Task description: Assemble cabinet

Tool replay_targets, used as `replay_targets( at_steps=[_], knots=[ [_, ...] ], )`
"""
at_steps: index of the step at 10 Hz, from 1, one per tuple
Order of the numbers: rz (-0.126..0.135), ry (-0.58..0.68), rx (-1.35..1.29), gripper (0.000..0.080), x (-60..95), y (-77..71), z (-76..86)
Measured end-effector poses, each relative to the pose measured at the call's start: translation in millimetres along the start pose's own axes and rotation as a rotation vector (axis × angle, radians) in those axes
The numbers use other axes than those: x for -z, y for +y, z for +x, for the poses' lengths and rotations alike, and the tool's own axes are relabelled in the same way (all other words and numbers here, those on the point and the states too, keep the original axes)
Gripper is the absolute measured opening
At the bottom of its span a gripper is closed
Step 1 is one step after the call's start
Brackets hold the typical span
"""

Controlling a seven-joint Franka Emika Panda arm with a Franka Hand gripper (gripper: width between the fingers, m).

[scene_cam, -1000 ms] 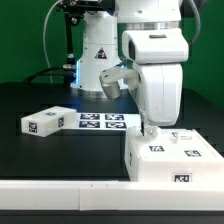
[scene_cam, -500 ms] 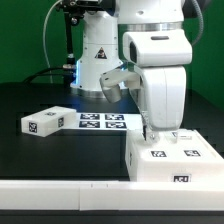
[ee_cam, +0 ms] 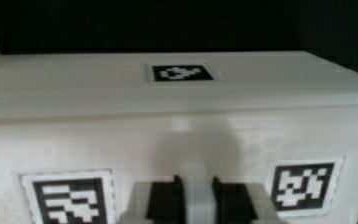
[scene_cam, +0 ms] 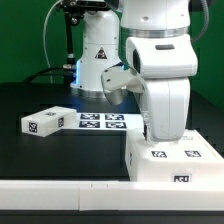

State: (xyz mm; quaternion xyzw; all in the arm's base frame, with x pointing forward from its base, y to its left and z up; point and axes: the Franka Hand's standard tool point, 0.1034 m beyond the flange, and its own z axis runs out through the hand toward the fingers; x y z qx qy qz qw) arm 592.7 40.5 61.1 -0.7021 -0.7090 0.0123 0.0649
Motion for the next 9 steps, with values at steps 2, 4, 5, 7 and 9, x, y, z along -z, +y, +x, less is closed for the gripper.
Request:
replay_targets(
  at_steps=[2, 4, 5, 7, 9],
  knots=[
    [0.001, -0.005, -0.011, 0.0171, 3.2, -0.1, 0.6],
    [-0.021, -0.030, -0.018, 0.0445, 36.5, 1.2, 4.0],
    [-0.050, -0.037, -0.053, 0.0445, 53.2, -2.6, 4.0],
    [-0.050, -0.043, -0.072, 0.0750, 54.1, -16.9, 2.8],
    [-0.047, -0.041, -0.074, 0.0790, 51.1, -15.3, 2.3]
  ],
)
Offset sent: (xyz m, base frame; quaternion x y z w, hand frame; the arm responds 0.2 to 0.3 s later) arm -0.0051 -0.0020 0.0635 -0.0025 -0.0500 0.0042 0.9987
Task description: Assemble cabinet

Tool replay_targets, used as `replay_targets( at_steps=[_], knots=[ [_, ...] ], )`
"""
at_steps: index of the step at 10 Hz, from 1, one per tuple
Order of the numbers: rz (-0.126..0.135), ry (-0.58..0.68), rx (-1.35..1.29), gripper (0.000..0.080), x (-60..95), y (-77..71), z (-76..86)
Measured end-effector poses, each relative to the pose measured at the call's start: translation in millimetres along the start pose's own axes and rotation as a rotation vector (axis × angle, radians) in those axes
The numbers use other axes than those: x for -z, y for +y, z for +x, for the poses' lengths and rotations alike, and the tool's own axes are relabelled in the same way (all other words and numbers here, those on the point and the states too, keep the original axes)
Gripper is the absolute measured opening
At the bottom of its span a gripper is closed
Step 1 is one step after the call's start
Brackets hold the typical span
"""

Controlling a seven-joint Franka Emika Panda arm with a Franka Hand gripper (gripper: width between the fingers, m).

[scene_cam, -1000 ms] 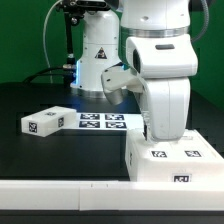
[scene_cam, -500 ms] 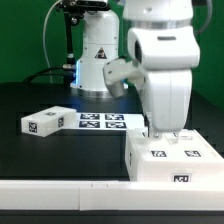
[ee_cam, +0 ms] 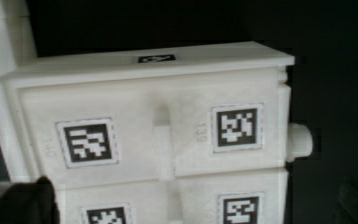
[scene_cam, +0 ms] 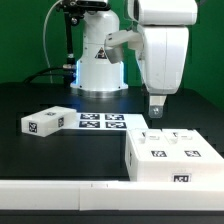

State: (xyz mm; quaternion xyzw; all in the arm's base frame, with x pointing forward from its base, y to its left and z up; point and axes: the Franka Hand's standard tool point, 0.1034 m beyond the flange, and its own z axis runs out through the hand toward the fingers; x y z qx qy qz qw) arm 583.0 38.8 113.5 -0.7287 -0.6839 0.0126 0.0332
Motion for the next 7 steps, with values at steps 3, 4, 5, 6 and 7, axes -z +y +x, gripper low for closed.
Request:
replay_targets(
  at_steps=[3, 4, 5, 6, 7],
  knots=[
    [-0.060, 0.014, -0.173, 0.0796, -3.3, -17.5, -14.0],
    [-0.079, 0.019, -0.249, 0.0796, -2.0, -26.5, -13.9],
    [-0.094, 0.030, -0.311, 0.0796, -2.6, -32.3, -14.1],
    [-0.088, 0.031, -0.366, 0.0796, -3.7, -35.1, -13.6],
    [-0.087, 0.033, -0.408, 0.0796, -4.2, -34.1, -13.4]
  ],
)
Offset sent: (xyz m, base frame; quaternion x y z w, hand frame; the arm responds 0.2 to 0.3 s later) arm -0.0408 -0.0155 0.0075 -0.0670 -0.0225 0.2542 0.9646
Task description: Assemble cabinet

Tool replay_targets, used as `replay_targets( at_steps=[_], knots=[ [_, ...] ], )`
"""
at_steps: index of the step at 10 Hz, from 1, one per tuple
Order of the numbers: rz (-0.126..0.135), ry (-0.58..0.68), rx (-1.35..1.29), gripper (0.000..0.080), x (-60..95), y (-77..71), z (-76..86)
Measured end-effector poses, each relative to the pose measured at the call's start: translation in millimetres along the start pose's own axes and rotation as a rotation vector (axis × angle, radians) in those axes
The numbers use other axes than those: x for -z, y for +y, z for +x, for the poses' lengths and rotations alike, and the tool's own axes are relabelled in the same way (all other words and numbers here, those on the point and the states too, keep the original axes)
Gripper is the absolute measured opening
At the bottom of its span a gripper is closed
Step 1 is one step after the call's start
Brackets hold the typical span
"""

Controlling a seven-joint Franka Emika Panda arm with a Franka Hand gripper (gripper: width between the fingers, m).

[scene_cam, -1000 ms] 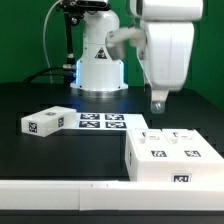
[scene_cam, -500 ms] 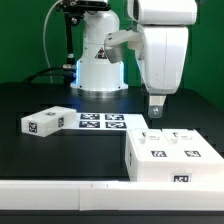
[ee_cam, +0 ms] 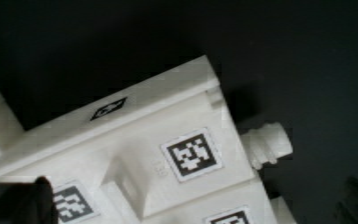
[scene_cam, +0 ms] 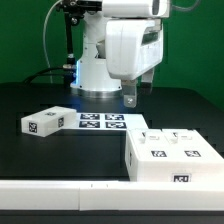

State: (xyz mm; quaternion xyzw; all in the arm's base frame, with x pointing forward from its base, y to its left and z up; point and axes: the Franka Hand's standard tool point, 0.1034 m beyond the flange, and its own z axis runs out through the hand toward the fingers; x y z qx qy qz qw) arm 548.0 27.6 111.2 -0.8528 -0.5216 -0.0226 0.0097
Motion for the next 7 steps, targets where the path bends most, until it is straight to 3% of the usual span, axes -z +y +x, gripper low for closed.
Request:
replay_targets(
  at_steps=[3, 5, 6, 7],
  knots=[
    [0.003, 0.002, -0.195, 0.0796, -0.8, -1.0, 0.1],
    [-0.043, 0.055, -0.424, 0.0796, -3.5, -11.0, -2.6],
    [-0.050, 0.085, -0.563, 0.0796, -6.1, -17.8, -5.6],
    [-0.033, 0.112, -0.683, 0.0796, -10.1, -20.4, -11.0]
  ],
)
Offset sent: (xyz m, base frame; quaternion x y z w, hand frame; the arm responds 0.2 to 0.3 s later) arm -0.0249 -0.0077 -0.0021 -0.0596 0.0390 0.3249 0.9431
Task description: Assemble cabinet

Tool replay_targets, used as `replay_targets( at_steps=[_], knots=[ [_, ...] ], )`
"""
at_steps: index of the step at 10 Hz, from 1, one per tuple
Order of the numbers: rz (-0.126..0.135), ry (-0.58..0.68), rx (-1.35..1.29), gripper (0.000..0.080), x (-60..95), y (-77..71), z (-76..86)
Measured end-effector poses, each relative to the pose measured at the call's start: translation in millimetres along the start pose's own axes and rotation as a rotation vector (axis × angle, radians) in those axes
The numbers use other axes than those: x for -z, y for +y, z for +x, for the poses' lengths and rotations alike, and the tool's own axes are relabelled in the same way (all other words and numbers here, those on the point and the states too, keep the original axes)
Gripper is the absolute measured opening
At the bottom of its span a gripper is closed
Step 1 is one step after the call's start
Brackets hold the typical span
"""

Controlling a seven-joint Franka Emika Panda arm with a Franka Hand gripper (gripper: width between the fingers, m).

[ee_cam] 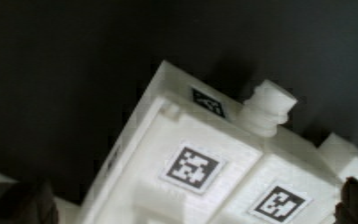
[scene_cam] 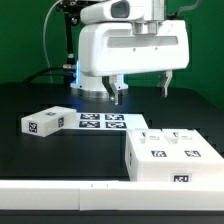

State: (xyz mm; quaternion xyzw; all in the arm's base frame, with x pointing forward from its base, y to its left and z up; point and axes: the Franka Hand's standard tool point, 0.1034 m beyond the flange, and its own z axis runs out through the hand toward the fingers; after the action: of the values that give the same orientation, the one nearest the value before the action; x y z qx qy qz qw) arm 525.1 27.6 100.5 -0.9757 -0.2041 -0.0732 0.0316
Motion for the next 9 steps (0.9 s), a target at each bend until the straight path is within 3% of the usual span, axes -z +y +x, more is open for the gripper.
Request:
replay_targets(
  at_steps=[4, 5, 6, 7, 9],
  knots=[
    [0.000, 0.010, -0.102, 0.0796, -1.0, -5.7, 2.0],
    [-0.013, 0.051, -0.190, 0.0796, -5.3, -19.6, 0.8],
    [-0.018, 0.084, -0.221, 0.0796, -13.3, -34.0, -1.8],
    [-0.023, 0.122, -0.241, 0.0796, -23.9, -37.5, -4.2],
    [-0.034, 0.165, -0.275, 0.0796, -44.8, -29.0, -11.6]
  ],
)
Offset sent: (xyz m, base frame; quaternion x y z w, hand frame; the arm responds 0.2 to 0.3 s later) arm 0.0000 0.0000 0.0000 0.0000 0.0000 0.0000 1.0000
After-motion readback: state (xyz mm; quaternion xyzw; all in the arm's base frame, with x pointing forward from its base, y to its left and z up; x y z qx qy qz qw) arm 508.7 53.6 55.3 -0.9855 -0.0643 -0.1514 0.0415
